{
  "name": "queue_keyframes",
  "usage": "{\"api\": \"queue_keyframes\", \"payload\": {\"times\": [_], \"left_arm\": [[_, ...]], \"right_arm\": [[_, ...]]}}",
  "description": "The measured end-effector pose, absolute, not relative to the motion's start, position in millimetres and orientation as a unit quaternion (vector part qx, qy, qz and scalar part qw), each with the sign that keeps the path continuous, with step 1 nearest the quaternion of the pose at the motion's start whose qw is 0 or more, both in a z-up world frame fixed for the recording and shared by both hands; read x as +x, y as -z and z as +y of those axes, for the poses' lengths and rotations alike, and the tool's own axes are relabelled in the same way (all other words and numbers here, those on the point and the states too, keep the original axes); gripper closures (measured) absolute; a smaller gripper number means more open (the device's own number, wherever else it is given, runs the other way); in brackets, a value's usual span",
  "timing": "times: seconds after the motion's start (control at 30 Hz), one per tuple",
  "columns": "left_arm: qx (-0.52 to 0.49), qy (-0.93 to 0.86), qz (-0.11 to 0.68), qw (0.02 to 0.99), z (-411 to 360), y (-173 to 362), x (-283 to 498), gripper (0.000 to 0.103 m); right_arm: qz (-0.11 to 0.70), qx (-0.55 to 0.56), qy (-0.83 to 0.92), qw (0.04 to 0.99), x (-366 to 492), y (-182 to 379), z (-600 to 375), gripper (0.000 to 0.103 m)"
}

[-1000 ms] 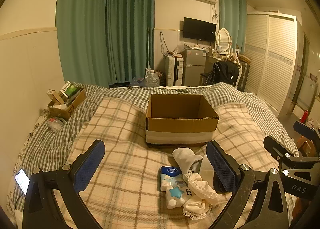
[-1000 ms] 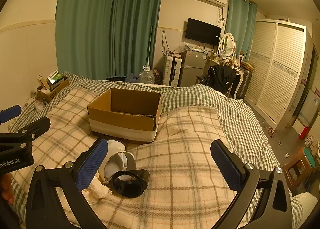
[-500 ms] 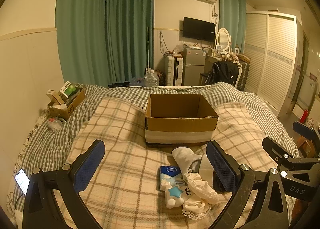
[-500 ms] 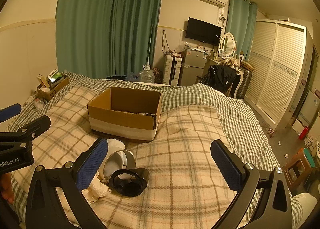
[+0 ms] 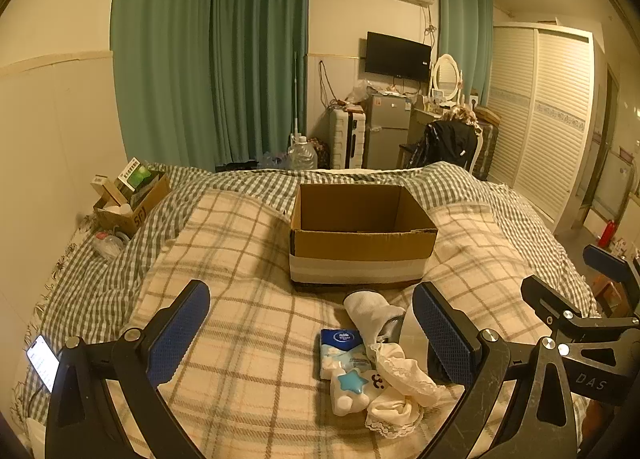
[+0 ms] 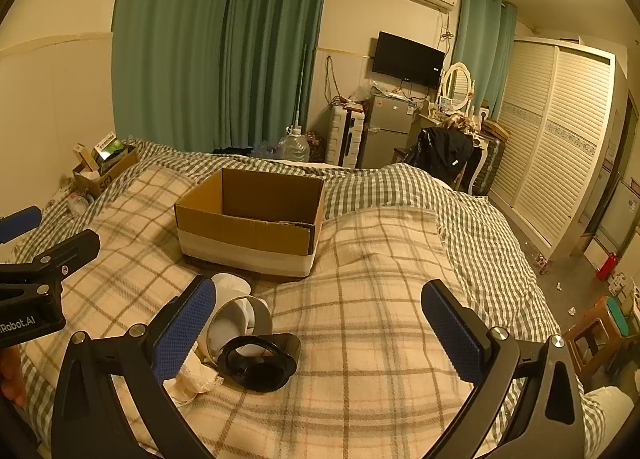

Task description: Organize objects

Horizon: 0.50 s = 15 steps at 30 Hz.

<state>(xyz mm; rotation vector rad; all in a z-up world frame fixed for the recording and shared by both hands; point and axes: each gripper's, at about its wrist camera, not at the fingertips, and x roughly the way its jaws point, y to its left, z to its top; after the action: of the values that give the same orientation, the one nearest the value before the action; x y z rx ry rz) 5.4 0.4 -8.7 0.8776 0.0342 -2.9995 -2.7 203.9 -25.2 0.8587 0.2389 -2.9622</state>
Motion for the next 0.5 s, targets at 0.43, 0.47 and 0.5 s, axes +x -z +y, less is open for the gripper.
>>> {"api": "queue_keyframes", "payload": {"times": [0.43,0.47,0.5], "left_arm": [[0.287,0.958,0.014,0.007,-0.5,15.3,0.3,0.000],[0.287,0.958,0.014,0.008,-0.4,15.7,0.0,0.000],[0.288,0.958,0.013,0.008,-0.1,16.3,-0.5,0.000]], "right_arm": [[0.080,0.273,0.959,0.017,-4.0,23.1,203.6,0.000],[0.080,0.273,0.959,0.018,-4.0,23.6,203.6,0.000],[0.079,0.274,0.958,0.019,-4.4,24.6,203.7,0.000]]}}
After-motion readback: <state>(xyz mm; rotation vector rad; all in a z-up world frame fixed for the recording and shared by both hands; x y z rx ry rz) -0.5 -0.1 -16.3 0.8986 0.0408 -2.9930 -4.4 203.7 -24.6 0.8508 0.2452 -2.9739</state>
